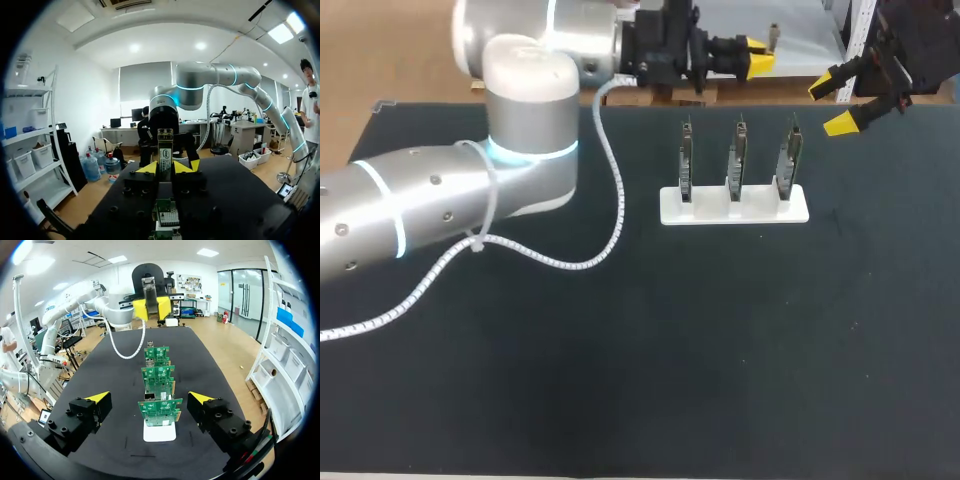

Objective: Pick up the optical module with the left hand, and insert it into the network port with the right hand.

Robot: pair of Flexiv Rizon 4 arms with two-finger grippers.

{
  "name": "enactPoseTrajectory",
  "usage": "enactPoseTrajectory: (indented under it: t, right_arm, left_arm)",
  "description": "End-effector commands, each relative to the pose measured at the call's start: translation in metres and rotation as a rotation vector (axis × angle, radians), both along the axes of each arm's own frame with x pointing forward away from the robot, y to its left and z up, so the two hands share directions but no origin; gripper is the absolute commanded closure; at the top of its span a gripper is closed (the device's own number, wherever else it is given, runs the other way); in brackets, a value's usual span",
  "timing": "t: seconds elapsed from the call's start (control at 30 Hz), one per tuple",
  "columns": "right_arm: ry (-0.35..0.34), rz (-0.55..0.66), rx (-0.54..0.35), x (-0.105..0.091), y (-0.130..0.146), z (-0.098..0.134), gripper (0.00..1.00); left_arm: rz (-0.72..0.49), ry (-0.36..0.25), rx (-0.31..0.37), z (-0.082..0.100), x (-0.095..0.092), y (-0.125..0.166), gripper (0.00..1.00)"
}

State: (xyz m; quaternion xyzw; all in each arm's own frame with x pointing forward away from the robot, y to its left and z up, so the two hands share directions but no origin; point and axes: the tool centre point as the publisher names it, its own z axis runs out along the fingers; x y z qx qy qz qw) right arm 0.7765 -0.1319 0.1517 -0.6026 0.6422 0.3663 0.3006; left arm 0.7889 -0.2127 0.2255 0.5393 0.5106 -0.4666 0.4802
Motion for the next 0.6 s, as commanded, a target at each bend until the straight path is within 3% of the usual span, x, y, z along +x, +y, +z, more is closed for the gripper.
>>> enactPoseTrajectory:
  t: [0.03,0.27,0.6]
  right_arm:
    - [-0.003,-0.004,-0.001,-0.002,0.000,0.000,0.00]
    - [-0.003,-0.004,-0.001,-0.002,0.000,0.000,0.00]
    - [-0.003,-0.004,-0.001,-0.002,0.000,0.000,0.00]
  left_arm:
    - [-0.015,0.014,-0.028,-0.008,0.004,-0.010,1.00]
    - [-0.005,0.042,-0.064,-0.014,-0.004,-0.018,1.00]
    - [0.044,-0.030,-0.028,-0.016,-0.011,-0.034,1.00]
